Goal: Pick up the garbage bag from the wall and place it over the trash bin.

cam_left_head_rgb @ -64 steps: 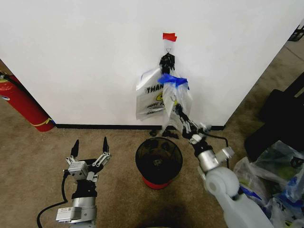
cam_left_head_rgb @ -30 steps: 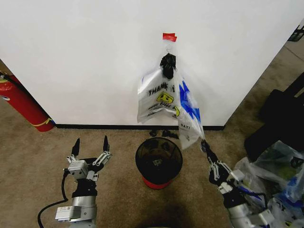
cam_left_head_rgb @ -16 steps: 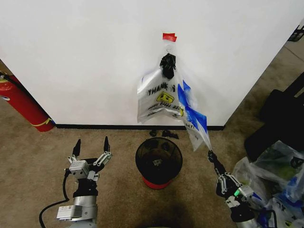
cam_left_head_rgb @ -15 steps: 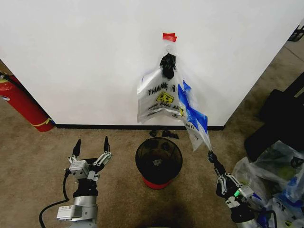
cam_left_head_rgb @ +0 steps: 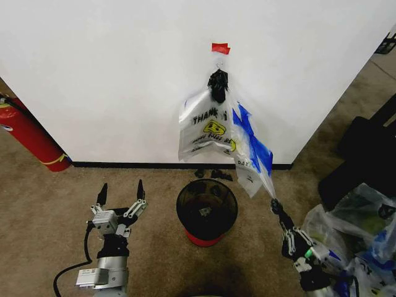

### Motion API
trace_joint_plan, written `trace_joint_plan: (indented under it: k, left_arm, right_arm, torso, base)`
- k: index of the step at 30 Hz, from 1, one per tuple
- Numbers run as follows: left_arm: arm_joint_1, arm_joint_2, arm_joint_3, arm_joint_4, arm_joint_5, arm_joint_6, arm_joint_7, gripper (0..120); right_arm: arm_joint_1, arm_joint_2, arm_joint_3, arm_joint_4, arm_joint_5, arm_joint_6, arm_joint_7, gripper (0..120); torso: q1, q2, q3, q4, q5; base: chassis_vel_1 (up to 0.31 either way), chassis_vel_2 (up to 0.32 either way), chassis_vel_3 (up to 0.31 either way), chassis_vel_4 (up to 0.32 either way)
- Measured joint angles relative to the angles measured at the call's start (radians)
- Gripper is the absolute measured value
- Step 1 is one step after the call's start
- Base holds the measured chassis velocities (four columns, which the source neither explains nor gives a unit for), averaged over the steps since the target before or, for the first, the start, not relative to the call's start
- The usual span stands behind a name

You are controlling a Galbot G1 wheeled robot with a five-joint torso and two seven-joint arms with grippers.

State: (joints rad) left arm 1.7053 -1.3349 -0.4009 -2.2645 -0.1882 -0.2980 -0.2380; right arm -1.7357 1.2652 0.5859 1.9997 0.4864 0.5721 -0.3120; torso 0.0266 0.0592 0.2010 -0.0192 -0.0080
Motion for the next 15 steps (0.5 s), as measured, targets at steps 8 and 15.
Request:
trace_joint_plan:
  k: [8,15]
  left_arm:
    - [-0.079,0.159,0.056,-0.106,-0.243,0.128,0.003,100]
    - [-0.253,0.368,0.119,-0.181,-0.577,0.281,-0.041,100]
  right_arm:
    - [0.108,-0.014,-0.041,0.023,-0.049,-0.092,0.065,0]
    - [0.146,-0.003,-0.076,0.011,-0.101,-0.115,0.091,0]
  torso:
    - [0.0,0.0,0.0,0.0,-0.0001]
    - [0.0,0.0,0.0,-0.0002,-0.0003]
  base:
    - [0.0,0.0,0.0,0.0]
    - [0.0,0.0,0.0,0.0]
